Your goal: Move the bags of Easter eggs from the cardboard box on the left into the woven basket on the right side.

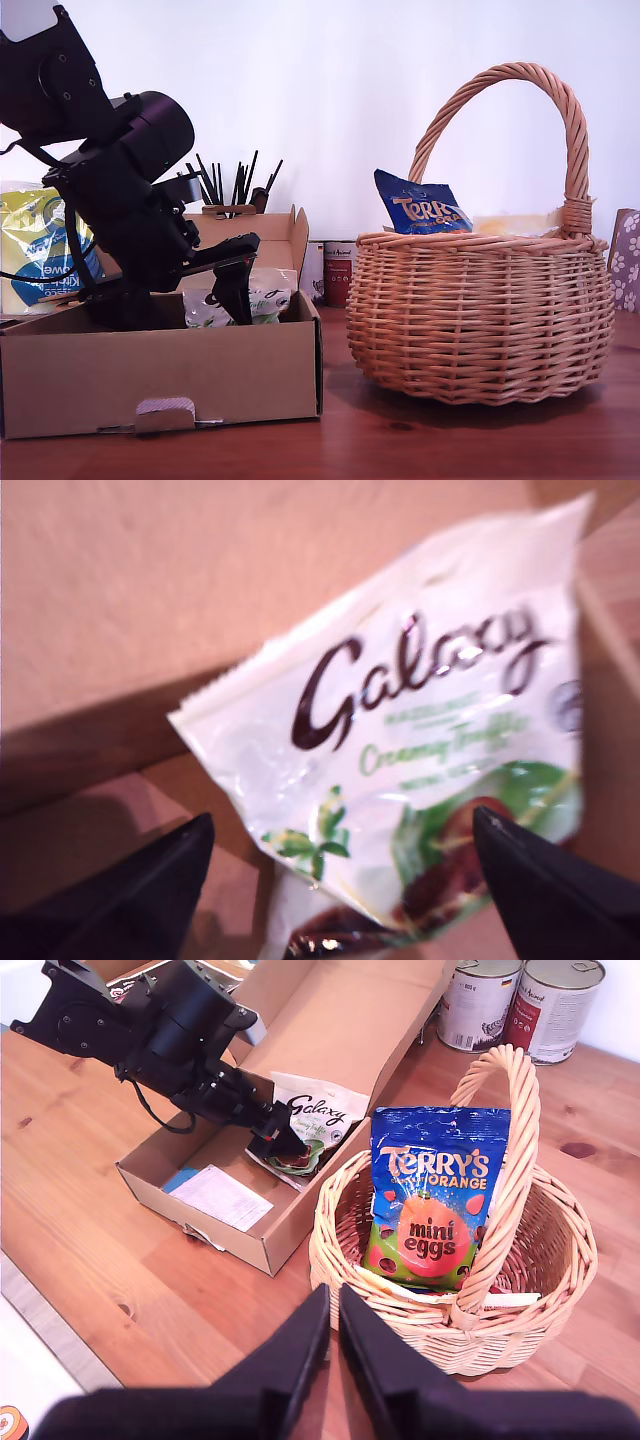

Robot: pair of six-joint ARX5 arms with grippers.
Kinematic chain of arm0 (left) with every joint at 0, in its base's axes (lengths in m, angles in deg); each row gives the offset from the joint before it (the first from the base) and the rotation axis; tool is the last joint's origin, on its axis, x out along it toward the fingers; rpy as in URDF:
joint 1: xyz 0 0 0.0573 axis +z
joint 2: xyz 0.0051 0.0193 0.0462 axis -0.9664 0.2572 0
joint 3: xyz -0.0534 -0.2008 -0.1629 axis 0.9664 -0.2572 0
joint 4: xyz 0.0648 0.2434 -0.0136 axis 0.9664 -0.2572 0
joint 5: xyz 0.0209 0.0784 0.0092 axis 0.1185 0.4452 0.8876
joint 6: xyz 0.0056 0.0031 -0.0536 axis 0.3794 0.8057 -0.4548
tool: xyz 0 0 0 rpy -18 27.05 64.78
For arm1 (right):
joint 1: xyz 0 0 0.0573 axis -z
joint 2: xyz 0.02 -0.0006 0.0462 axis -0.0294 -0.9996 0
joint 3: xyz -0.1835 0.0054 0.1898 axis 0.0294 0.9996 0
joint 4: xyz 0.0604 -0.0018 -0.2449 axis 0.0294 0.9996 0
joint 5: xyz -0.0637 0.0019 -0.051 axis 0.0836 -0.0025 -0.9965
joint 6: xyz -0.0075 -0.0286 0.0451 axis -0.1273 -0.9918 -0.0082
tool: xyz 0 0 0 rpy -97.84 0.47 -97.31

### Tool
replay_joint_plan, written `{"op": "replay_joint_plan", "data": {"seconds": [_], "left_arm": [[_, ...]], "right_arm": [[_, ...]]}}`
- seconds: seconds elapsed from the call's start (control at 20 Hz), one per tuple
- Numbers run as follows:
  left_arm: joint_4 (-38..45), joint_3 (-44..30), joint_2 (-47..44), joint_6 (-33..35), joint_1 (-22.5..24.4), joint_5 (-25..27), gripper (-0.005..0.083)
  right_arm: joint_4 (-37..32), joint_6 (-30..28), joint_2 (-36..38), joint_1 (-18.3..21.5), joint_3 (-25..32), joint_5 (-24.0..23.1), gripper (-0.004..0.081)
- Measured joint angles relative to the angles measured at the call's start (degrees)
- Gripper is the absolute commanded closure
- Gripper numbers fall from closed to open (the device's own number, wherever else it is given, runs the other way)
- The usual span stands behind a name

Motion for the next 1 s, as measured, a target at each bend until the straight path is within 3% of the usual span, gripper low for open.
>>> {"op": "replay_joint_plan", "data": {"seconds": [0.15,0.35,0.4,0.75,1.0], "left_arm": [[0.70,0.15,0.35,0.00,-0.48,-0.02,0.0081],[0.72,0.33,0.48,0.00,-1.53,-0.04,0.0549],[0.77,0.33,0.48,0.00,-1.77,-0.07,0.0609],[0.70,0.37,0.48,0.00,-2.01,-0.37,0.0635],[-2.43,0.68,-0.37,1.07,-1.99,-0.79,0.0699]], "right_arm": [[0.00,0.00,-0.07,0.00,-0.02,0.02,0.0783],[-0.02,-0.02,-0.09,0.00,0.00,0.02,0.0783],[-0.07,-0.02,-0.09,0.00,0.00,0.02,0.0783],[-0.92,-0.07,-0.09,0.00,0.00,1.16,0.0783],[-1.22,-0.07,-0.09,0.00,0.00,1.25,0.0783]]}}
